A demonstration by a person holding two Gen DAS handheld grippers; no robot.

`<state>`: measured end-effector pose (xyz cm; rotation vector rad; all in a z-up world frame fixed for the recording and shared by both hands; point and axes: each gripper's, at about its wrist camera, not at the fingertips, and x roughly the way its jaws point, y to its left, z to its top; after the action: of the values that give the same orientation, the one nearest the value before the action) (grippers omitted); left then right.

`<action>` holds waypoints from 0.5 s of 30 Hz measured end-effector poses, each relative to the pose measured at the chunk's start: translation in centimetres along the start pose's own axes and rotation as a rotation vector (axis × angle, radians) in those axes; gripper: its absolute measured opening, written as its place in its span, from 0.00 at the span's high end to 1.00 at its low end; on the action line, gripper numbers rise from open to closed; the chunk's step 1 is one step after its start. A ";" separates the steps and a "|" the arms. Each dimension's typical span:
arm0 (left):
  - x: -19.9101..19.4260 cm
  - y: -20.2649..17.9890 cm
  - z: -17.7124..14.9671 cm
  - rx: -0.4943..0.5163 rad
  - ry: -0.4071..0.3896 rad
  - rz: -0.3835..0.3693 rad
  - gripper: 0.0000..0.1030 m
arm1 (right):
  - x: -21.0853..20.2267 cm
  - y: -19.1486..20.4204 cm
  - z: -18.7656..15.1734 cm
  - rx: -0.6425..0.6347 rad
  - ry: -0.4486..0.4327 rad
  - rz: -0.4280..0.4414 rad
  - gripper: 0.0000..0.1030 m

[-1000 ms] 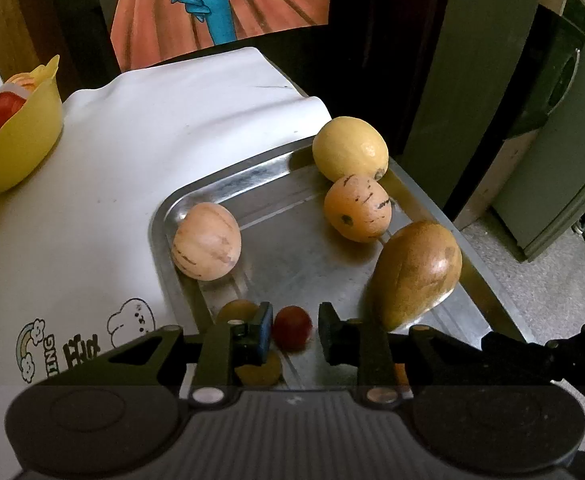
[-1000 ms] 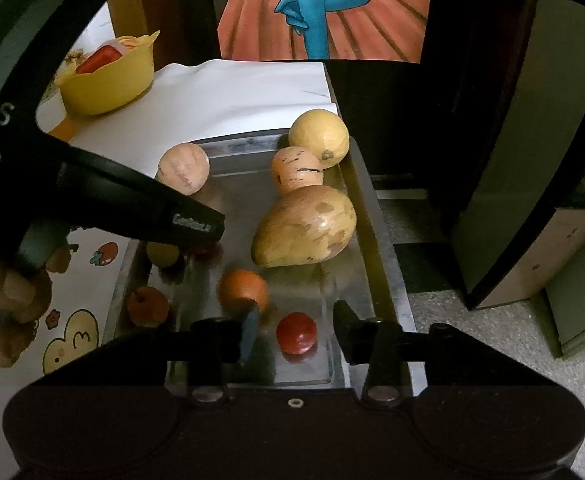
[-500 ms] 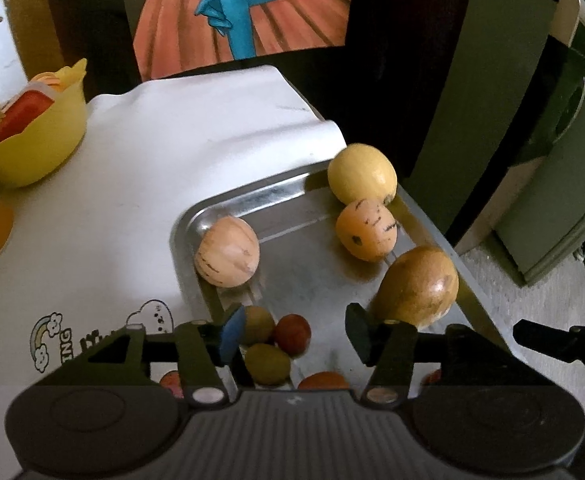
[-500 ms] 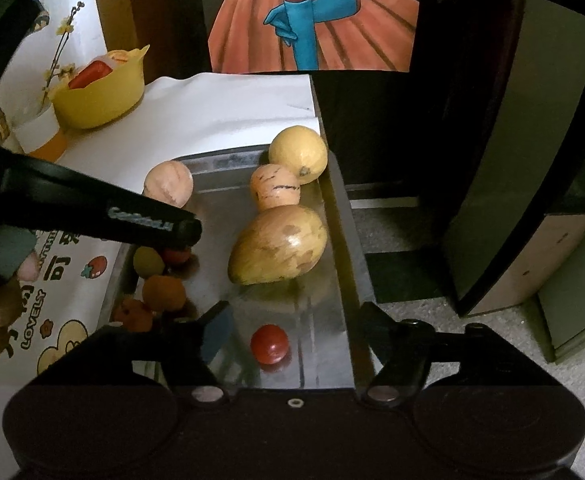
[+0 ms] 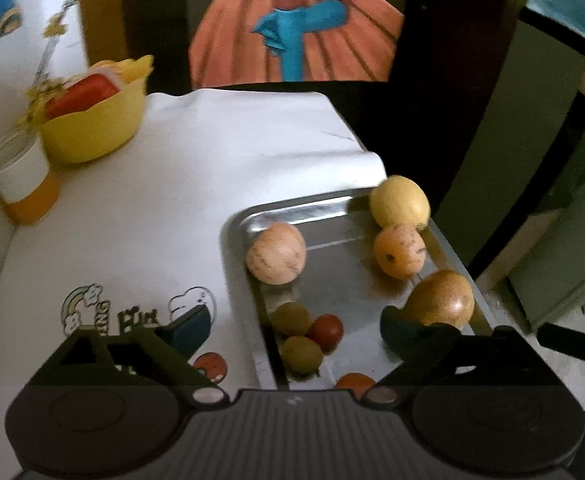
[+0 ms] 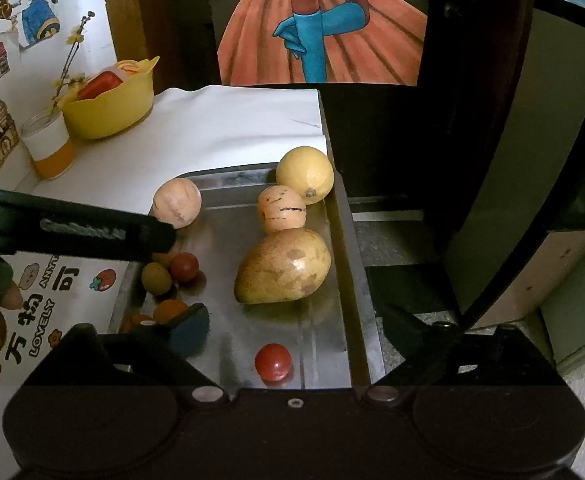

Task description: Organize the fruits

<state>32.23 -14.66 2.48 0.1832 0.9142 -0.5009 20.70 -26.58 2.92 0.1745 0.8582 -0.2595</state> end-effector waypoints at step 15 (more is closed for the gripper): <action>-1.5 3.9 -2.7 -0.188 -0.045 0.058 0.01 | 0.1 0.0 -0.2 -0.056 -0.006 -0.010 0.01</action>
<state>31.45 -9.74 1.78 0.0275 0.9039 -0.3614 20.61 -26.51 2.75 0.1169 0.8599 -0.2448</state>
